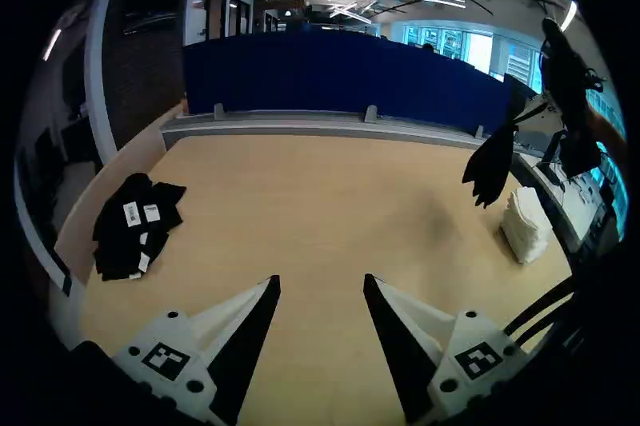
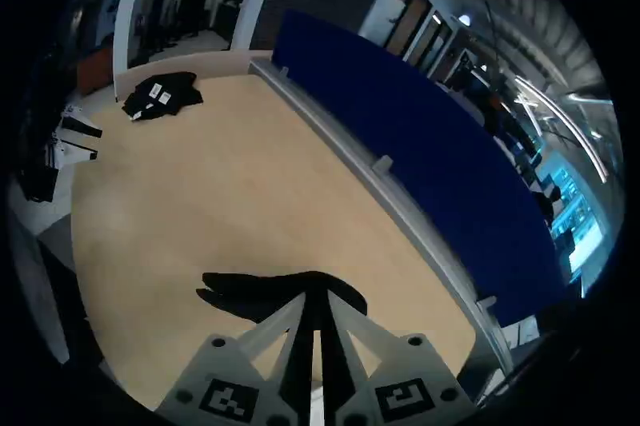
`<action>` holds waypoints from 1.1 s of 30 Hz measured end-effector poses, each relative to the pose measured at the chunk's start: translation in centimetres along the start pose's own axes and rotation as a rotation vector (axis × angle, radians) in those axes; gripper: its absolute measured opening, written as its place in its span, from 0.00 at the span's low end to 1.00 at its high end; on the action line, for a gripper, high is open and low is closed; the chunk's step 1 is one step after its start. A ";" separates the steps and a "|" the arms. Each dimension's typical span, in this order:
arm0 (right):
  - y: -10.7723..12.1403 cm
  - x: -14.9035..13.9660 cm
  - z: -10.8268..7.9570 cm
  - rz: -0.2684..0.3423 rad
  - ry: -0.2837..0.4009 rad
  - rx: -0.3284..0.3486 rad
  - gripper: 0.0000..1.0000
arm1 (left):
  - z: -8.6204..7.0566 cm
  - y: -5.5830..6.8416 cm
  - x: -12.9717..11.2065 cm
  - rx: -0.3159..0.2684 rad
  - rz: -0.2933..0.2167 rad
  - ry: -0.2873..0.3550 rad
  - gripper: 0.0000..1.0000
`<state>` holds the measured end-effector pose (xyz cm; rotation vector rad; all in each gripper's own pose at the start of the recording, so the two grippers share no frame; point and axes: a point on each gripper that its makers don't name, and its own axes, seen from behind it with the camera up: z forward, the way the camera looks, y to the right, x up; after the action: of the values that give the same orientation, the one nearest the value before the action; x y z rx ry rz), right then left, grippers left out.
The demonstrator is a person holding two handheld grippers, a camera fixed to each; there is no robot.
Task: Fold towel
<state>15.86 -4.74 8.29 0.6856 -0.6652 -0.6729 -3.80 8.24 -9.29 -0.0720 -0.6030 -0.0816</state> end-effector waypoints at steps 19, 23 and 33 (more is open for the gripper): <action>5.1 -6.1 -2.8 0.059 -0.023 -0.054 0.04 | 1.3 4.1 0.5 -0.030 0.040 -0.017 0.77; 5.4 -6.4 -2.7 0.061 -0.022 -0.056 0.04 | 1.4 4.5 0.6 -0.033 0.047 -0.018 0.77; 6.0 -6.4 -3.1 0.047 -0.023 -0.066 0.04 | 1.6 4.8 0.6 -0.030 0.046 -0.020 0.76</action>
<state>16.23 4.57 8.86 0.6004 -0.6753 -0.6569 -3.71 13.10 -7.87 -0.1153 -0.6194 -0.0457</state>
